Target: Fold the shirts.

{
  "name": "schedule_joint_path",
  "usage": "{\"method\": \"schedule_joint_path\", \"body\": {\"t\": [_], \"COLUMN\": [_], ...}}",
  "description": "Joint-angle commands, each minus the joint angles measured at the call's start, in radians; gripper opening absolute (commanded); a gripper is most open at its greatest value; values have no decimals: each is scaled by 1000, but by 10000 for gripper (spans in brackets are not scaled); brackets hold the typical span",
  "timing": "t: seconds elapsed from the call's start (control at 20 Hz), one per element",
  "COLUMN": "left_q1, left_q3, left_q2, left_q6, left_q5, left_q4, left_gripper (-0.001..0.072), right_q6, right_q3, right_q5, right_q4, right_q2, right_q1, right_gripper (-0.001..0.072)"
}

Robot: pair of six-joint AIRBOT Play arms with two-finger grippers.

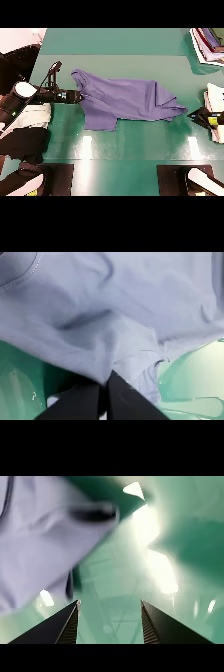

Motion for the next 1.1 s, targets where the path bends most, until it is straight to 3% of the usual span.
{"method": "schedule_joint_path", "body": {"t": [0.0, 0.25, 0.3, 0.45, 0.7, 0.9, 1.05], "left_q1": [1, 1, 1, 1, 1, 1, 1], "left_q3": [6, 6, 6, 6, 134, 447, 756], "left_q2": [1, 1, 1, 2, 110, 274, 314], "left_q6": [-23, -23, -23, -24, -124, -215, -233], "left_q5": [-13, -20, -23, -39, -123, -228, -285], "left_q4": [5, 5, 5, 8, 180, 411, 520], "left_gripper": [25, 25, 25, 25, 24, 25, 25], "right_q6": [-35, -34, -34, -56, -57, -56, -51], "right_q3": [33, 150, 159, 162, 188, 396, 629], "right_q5": [-128, -124, -120, -122, -43, 21, 13], "right_q4": [24, -23, -21, -18, 22, 143, 199], "right_q2": [-97, -200, -207, -200, -44, 166, 283], "right_q1": [63, 138, 145, 161, 157, 157, 157], "right_gripper": [460, 448, 411, 33, 12, 12, 11]}}
